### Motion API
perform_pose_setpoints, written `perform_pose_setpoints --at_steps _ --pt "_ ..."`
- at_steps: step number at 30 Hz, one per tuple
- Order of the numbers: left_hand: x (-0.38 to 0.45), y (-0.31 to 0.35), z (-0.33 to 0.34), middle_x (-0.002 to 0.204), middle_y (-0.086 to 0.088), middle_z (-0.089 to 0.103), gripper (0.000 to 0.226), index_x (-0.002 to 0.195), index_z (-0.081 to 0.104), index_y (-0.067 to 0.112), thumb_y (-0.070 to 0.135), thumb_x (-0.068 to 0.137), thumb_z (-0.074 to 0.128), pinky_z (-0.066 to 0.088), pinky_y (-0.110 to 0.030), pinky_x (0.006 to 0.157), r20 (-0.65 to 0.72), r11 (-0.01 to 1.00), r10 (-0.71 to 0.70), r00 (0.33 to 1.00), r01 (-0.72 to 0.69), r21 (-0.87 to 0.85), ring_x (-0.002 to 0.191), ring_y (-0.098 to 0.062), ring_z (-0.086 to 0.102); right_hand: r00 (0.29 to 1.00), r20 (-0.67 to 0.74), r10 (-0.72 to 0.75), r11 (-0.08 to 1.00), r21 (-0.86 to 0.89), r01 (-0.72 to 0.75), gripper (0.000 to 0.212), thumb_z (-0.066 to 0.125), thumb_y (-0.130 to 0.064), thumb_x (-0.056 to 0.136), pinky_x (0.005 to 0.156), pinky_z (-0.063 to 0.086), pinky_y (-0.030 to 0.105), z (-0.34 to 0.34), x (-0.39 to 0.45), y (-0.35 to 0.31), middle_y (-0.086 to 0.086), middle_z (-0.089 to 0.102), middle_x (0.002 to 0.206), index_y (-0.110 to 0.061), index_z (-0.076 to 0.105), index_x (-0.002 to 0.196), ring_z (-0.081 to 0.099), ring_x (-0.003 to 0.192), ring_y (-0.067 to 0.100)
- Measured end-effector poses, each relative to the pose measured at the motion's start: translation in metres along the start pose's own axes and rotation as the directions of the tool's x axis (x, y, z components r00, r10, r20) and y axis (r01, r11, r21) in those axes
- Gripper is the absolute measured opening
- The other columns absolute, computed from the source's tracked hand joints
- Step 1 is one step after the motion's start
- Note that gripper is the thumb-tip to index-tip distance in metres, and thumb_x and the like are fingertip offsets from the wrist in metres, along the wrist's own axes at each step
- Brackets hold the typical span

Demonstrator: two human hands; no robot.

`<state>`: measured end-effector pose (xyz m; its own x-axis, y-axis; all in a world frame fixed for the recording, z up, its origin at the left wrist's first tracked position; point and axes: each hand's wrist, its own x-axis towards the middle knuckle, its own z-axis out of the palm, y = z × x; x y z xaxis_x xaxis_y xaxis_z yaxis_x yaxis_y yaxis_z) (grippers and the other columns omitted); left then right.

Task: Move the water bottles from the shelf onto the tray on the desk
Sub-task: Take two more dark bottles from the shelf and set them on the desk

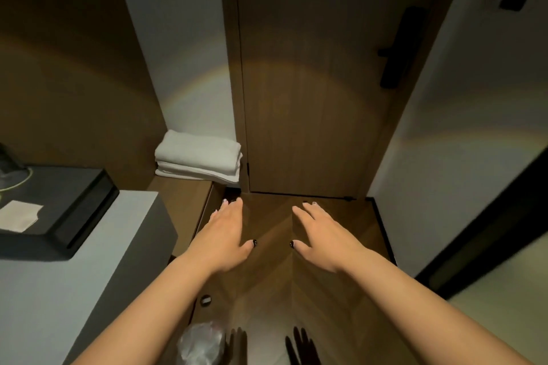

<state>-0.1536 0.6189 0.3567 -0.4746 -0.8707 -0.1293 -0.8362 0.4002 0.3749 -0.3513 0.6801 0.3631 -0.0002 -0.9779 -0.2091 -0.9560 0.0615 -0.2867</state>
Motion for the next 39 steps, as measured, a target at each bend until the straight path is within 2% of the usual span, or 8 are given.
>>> perform_pose_setpoints --at_steps 7,14,28,31,33,35,37,39 --pt "0.092 0.021 0.000 0.160 -0.005 0.004 0.089 0.151 -0.004 0.011 0.036 0.090 0.056 0.004 -0.031 0.118 -0.010 0.990 -0.123 0.992 0.122 -0.066 0.147 -0.017 -0.002 0.986 0.033 -0.166 0.986 -0.028 0.167 0.069 0.047 -0.038 0.096 0.118 0.011 0.036 -0.044 0.108 0.051 0.001 0.006 0.161 -0.022 0.011 0.152 -0.003 0.149 0.021" --pt "0.160 -0.011 -0.015 0.160 -0.005 0.006 0.087 0.151 0.000 0.012 0.036 0.089 0.056 0.006 -0.031 0.118 -0.041 0.960 -0.255 0.966 0.248 -0.129 0.147 -0.018 -0.001 0.945 0.156 -0.289 0.954 -0.040 0.298 0.065 0.047 -0.038 0.096 0.119 0.010 0.036 -0.051 0.210 0.048 0.003 0.003 0.161 -0.020 0.018 0.151 -0.004 0.148 0.021" --pt "0.305 -0.196 -0.073 0.160 -0.005 0.004 0.088 0.151 0.002 0.019 0.024 0.088 0.063 0.008 -0.037 0.120 0.047 0.730 -0.624 0.780 0.603 -0.323 0.147 -0.021 0.002 0.849 0.307 -0.429 0.883 -0.057 0.467 0.061 0.050 -0.031 0.095 0.119 0.010 0.039 -0.058 0.470 -0.058 0.011 0.003 0.161 -0.014 0.026 0.148 -0.001 0.148 0.028" --pt "0.327 -0.224 -0.090 0.158 -0.011 0.016 0.085 0.150 0.009 0.009 0.027 0.088 0.063 0.016 -0.035 0.118 -0.001 0.769 -0.602 0.798 0.580 -0.269 0.147 -0.025 0.009 0.817 0.290 -0.498 0.844 -0.053 0.534 0.060 0.056 -0.025 0.093 0.120 0.016 0.043 -0.067 0.513 -0.089 0.016 0.008 0.160 -0.011 0.031 0.145 0.004 0.148 0.032" --pt "0.336 -0.243 -0.098 0.154 -0.013 0.026 0.080 0.148 0.015 0.006 0.030 0.088 0.062 0.023 -0.031 0.114 -0.053 0.776 -0.606 0.793 0.576 -0.255 0.145 -0.026 0.018 0.799 0.259 -0.543 0.818 -0.051 0.572 0.059 0.059 -0.030 0.091 0.118 0.023 0.041 -0.070 0.538 -0.106 0.014 0.015 0.159 -0.012 0.037 0.143 0.012 0.147 0.031" --pt "0.343 -0.259 -0.104 0.156 -0.010 0.020 0.082 0.149 0.009 0.008 0.036 0.090 0.059 0.019 -0.032 0.116 -0.055 0.752 -0.636 0.770 0.602 -0.267 0.146 -0.025 0.015 0.758 0.272 -0.592 0.775 -0.067 0.629 0.058 0.056 -0.035 0.092 0.116 0.026 0.038 -0.069 0.562 -0.121 0.013 0.017 0.157 -0.013 0.037 0.142 0.015 0.146 0.030" --pt "0.350 -0.275 -0.107 0.159 -0.007 0.008 0.087 0.151 0.000 0.012 0.040 0.090 0.056 0.015 -0.036 0.118 -0.033 0.709 -0.683 0.729 0.652 -0.269 0.147 -0.024 0.008 0.716 0.327 -0.616 0.742 -0.064 0.667 0.059 0.051 -0.037 0.094 0.117 0.019 0.037 -0.066 0.587 -0.135 0.011 0.009 0.159 -0.014 0.031 0.144 0.006 0.148 0.028" --pt "0.355 -0.292 -0.109 0.159 -0.005 0.009 0.089 0.151 0.000 0.015 0.040 0.089 0.058 0.020 -0.039 0.118 -0.031 0.652 -0.738 0.674 0.700 -0.292 0.146 -0.022 0.012 0.686 0.373 -0.625 0.727 -0.041 0.685 0.060 0.049 -0.037 0.095 0.118 0.014 0.038 -0.061 0.614 -0.151 0.008 0.003 0.161 -0.016 0.027 0.147 0.001 0.148 0.027"
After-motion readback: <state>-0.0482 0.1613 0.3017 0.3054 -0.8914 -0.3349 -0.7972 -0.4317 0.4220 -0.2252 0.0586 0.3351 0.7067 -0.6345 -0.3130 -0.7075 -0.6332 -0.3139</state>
